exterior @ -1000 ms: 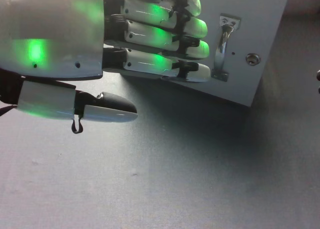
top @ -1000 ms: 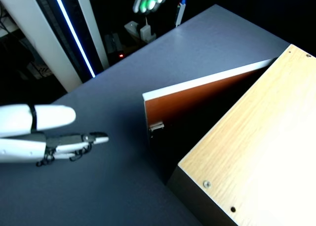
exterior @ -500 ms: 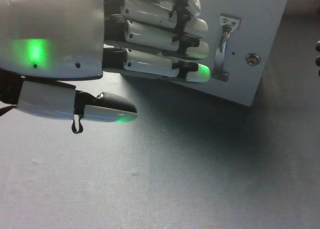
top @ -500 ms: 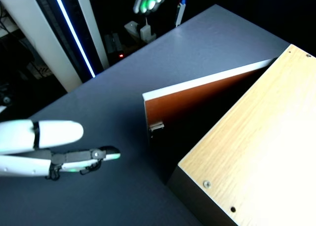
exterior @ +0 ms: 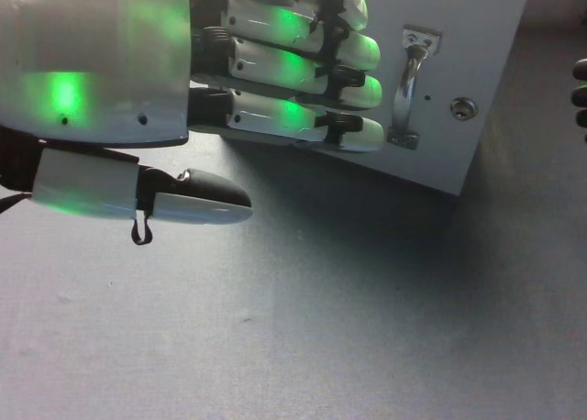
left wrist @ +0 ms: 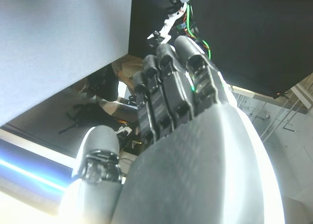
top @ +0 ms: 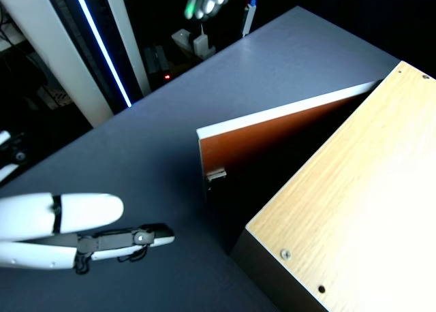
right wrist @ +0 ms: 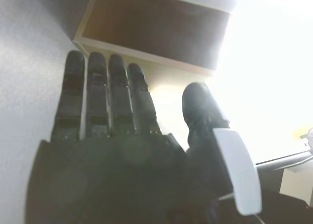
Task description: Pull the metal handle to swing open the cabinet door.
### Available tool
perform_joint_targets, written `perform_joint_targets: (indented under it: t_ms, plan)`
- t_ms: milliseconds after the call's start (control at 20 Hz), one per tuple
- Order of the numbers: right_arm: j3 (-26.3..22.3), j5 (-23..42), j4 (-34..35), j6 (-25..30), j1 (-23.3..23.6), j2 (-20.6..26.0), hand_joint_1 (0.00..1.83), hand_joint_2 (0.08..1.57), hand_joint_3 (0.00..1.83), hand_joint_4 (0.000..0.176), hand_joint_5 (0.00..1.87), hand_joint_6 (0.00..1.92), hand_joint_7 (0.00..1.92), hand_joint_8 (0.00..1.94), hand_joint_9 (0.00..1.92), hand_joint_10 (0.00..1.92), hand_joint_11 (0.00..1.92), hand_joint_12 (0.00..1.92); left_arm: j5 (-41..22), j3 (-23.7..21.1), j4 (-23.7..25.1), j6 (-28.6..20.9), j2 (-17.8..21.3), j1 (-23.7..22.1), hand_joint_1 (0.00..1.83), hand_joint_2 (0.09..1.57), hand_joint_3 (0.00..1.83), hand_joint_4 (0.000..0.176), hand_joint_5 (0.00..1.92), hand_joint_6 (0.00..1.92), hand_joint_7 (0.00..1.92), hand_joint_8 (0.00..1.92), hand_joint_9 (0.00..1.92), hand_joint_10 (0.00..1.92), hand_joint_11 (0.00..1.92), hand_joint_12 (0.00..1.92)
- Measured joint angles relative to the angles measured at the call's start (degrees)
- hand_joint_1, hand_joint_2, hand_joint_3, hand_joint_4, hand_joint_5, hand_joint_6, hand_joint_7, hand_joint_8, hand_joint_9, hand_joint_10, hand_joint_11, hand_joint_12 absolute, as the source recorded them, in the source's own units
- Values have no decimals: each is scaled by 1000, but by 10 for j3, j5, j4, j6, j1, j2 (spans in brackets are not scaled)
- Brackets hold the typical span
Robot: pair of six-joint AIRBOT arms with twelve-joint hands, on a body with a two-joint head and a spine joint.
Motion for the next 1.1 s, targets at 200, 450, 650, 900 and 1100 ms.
perform_joint_targets:
  t_ms: [200,450,650,900,1100]
  plan:
    - [0,-19,3,-8,17,-15,0,1571,74,0,235,2,276,2,263,1,0,697,0,0,0,0,0,0,0,1551,2,0,400,2,434,3,407,5,5,862]
    - [13,-49,6,-14,39,-48,0,1571,71,0,223,0,264,0,252,0,0,679,0,0,0,0,0,0,0,1553,2,0,387,0,423,0,396,0,0,852]
    - [30,-70,10,-18,60,-77,0,1571,73,0,224,1,264,1,250,1,0,670,0,0,0,0,0,0,0,1550,1,0,383,0,419,0,390,0,0,848]
    - [43,-101,8,-18,81,-111,0,1571,70,0,219,0,261,0,249,0,0,650,0,0,0,0,0,0,0,1559,3,0,382,1,420,2,396,4,12,840]
    - [49,-117,10,-18,84,-134,0,1571,72,0,228,2,267,1,256,1,0,681,1,0,0,0,0,0,0,1561,3,0,394,5,430,5,404,5,18,843]
